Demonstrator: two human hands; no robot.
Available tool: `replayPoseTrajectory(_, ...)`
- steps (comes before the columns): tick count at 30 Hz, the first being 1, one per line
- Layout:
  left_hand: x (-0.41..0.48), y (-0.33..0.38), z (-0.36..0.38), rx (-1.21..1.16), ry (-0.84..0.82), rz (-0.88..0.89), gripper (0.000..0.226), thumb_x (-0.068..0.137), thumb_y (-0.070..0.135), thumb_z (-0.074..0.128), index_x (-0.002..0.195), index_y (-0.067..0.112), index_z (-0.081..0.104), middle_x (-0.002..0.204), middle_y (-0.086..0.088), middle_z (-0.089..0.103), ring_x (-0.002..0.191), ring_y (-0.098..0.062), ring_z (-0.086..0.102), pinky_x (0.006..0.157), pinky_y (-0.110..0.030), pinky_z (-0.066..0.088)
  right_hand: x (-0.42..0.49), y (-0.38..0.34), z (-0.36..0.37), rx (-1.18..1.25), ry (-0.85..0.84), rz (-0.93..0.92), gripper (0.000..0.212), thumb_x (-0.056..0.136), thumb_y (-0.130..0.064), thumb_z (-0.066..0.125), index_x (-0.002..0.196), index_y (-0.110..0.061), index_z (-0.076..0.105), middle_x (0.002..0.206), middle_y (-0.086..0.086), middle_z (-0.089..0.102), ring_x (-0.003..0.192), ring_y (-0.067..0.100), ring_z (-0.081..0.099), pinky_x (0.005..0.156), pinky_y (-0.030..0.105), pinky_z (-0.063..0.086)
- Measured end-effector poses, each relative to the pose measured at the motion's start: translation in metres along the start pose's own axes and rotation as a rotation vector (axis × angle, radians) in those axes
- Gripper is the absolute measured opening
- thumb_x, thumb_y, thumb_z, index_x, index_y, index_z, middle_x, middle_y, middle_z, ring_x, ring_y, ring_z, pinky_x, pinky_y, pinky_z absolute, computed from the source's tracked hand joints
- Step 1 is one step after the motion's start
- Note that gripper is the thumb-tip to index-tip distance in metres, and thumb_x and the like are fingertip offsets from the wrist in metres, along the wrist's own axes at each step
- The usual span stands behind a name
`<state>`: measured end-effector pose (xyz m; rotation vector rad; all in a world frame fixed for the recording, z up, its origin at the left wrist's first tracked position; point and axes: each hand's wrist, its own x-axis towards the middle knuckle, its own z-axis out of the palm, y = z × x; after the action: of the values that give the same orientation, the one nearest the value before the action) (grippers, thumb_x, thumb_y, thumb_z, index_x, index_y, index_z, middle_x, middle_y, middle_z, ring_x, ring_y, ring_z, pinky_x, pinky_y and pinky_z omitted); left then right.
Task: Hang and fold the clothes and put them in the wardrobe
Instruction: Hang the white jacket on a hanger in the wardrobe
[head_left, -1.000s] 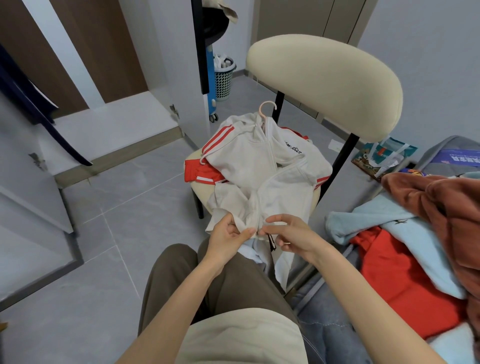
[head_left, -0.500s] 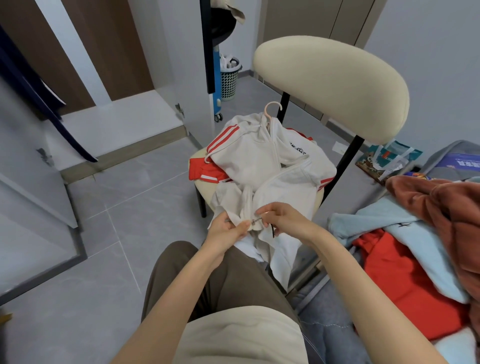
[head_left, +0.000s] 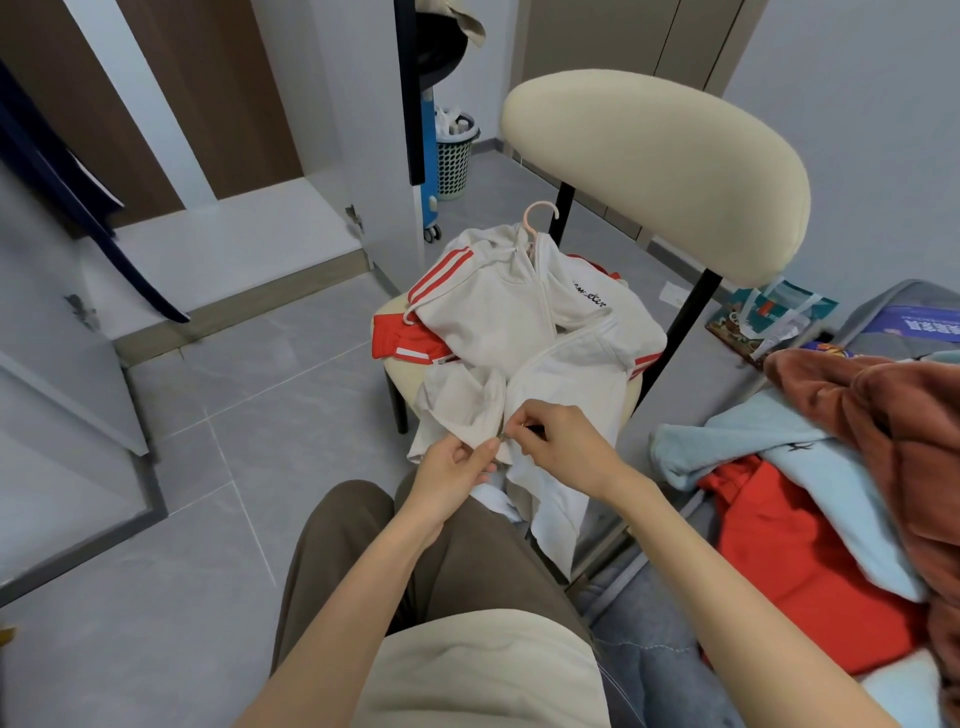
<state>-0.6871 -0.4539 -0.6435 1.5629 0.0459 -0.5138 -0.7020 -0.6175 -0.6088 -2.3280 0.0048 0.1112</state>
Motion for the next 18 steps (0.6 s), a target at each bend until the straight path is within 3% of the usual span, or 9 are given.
replayPoseTrajectory(3, 0.001, 0.004, -0.001, -0.006, -0.009, -0.004, 0.009, 0.094, 0.02, 0.061, 0.098, 0.012, 0.063, 0.082, -0.002, 0.067, 0.075, -0.007, 0.064, 0.07, -0.015, 0.053, 0.001, -0.004, 0.004, -0.08, 0.059, -0.049, 0.016, 0.096, -0.019, 0.053, 0.092, -0.01, 0.066, 0.079, 0.0, 0.069, 0.069, 0.014, 0.061, 0.069, 0.03, 0.05)
replayPoseTrajectory(6, -0.001, 0.009, -0.001, 0.014, -0.017, -0.027, 0.017, 0.094, 0.016, 0.06, 0.107, 0.005, 0.061, 0.083, -0.003, 0.065, 0.075, -0.008, 0.062, 0.074, -0.017, 0.054, 0.007, -0.006, 0.001, -0.148, 0.167, -0.06, 0.016, 0.095, -0.016, 0.052, 0.088, -0.009, 0.064, 0.079, 0.0, 0.067, 0.069, 0.019, 0.06, 0.07, 0.037, 0.048)
replayPoseTrajectory(10, -0.009, 0.008, -0.009, 0.016, -0.091, -0.105, 0.011, 0.093, 0.017, 0.062, 0.101, 0.009, 0.062, 0.082, -0.004, 0.063, 0.076, -0.009, 0.061, 0.078, -0.02, 0.054, 0.023, 0.004, -0.029, -0.104, 0.292, 0.069, 0.013, 0.094, -0.011, 0.053, 0.087, -0.007, 0.063, 0.069, -0.005, 0.059, 0.067, 0.018, 0.054, 0.066, 0.031, 0.041)
replayPoseTrajectory(12, -0.01, 0.01, -0.014, 0.07, -0.088, -0.141, 0.01, 0.093, 0.018, 0.062, 0.098, 0.01, 0.062, 0.08, -0.004, 0.062, 0.072, -0.009, 0.06, 0.072, -0.018, 0.055, 0.028, 0.006, -0.036, -0.097, 0.333, 0.112, 0.014, 0.094, -0.009, 0.051, 0.089, -0.003, 0.063, 0.075, 0.002, 0.064, 0.07, 0.021, 0.057, 0.067, 0.032, 0.042)
replayPoseTrajectory(14, -0.009, 0.014, -0.019, 0.193, -0.048, -0.138, 0.004, 0.095, 0.018, 0.059, 0.098, 0.015, 0.06, 0.082, -0.003, 0.063, 0.069, -0.007, 0.059, 0.063, -0.016, 0.052, 0.03, 0.003, -0.033, -0.087, 0.332, 0.11, 0.014, 0.095, -0.007, 0.049, 0.09, -0.002, 0.062, 0.081, 0.007, 0.065, 0.073, 0.026, 0.06, 0.068, 0.034, 0.046)
replayPoseTrajectory(16, -0.008, 0.015, -0.027, 0.381, 0.02, -0.096, 0.001, 0.095, 0.021, 0.057, 0.095, 0.021, 0.056, 0.088, -0.002, 0.062, 0.076, -0.012, 0.06, 0.067, -0.024, 0.052, 0.029, 0.0, -0.028, -0.057, 0.278, 0.083, 0.013, 0.095, -0.007, 0.048, 0.089, -0.006, 0.06, 0.077, 0.001, 0.062, 0.071, 0.022, 0.06, 0.066, 0.03, 0.045)
replayPoseTrajectory(18, -0.007, 0.013, -0.033, 0.597, 0.176, -0.005, 0.021, 0.089, 0.031, 0.063, 0.096, 0.014, 0.053, 0.095, -0.003, 0.058, 0.087, -0.018, 0.058, 0.075, -0.035, 0.052, 0.027, -0.001, -0.029, -0.021, 0.21, 0.091, 0.014, 0.096, -0.011, 0.05, 0.088, -0.011, 0.061, 0.073, -0.005, 0.062, 0.067, 0.015, 0.059, 0.063, 0.019, 0.043)
